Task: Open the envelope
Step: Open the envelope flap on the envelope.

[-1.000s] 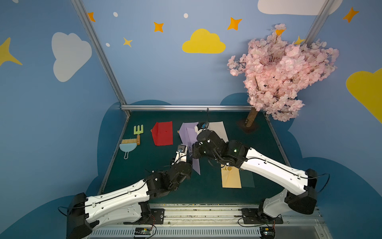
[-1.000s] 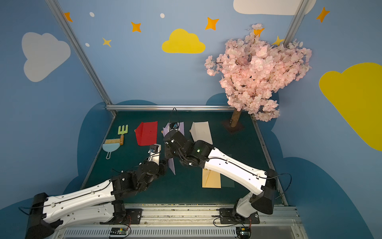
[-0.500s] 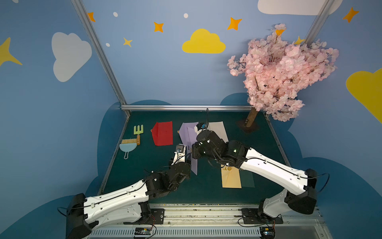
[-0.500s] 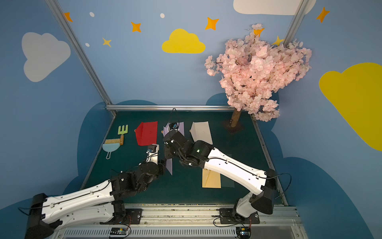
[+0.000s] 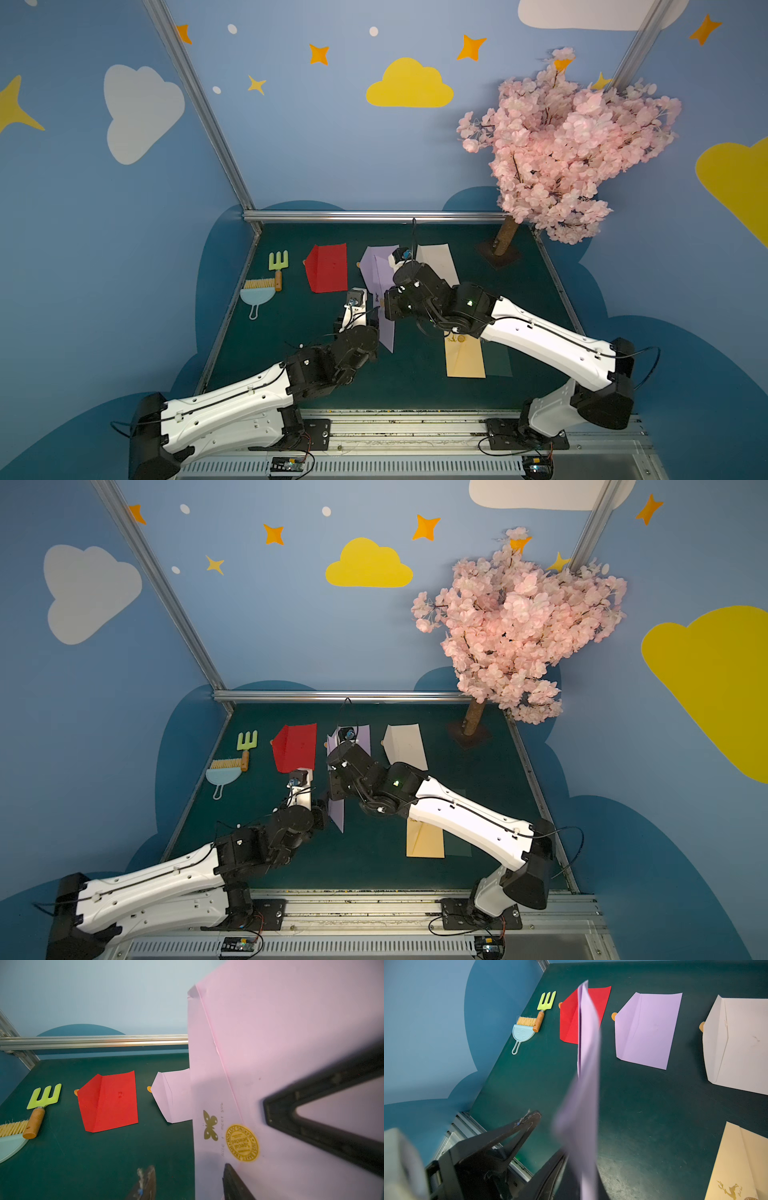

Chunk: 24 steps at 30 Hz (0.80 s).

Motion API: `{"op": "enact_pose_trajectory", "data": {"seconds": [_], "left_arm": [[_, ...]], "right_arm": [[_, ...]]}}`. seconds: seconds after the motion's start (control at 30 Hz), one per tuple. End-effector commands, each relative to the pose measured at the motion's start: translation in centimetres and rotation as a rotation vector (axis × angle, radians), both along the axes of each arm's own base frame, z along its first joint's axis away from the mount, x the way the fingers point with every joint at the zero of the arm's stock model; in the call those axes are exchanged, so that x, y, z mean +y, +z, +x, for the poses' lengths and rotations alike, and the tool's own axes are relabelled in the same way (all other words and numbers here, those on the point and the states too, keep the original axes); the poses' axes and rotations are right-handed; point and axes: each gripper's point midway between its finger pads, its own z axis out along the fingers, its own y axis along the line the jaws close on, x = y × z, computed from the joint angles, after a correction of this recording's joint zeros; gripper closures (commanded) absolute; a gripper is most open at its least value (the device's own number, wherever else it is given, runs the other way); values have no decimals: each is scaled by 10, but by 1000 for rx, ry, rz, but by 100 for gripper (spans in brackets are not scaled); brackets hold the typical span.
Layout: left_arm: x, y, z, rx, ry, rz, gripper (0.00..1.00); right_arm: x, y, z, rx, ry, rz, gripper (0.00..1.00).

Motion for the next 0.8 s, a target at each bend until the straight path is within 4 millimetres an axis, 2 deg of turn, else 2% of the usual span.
{"op": "enact_pose_trajectory", "data": {"seconds": [0.0,0.33,0.5,0.77], "left_arm": [[6,3,0,-12,18,9,47],[-13,-7,-4,-9,-84,-29,47],[-16,-7,-5,-16,-105,-39,45],[-3,-8,0,-13,-13,-8,45]], "right_arm": [[4,7,-1,-6,8,11,100],[6,22,8,-69,-7,23,100],[9,26,9,-74,0,26,100],[9,28,6,-68,3,32,100]]}}
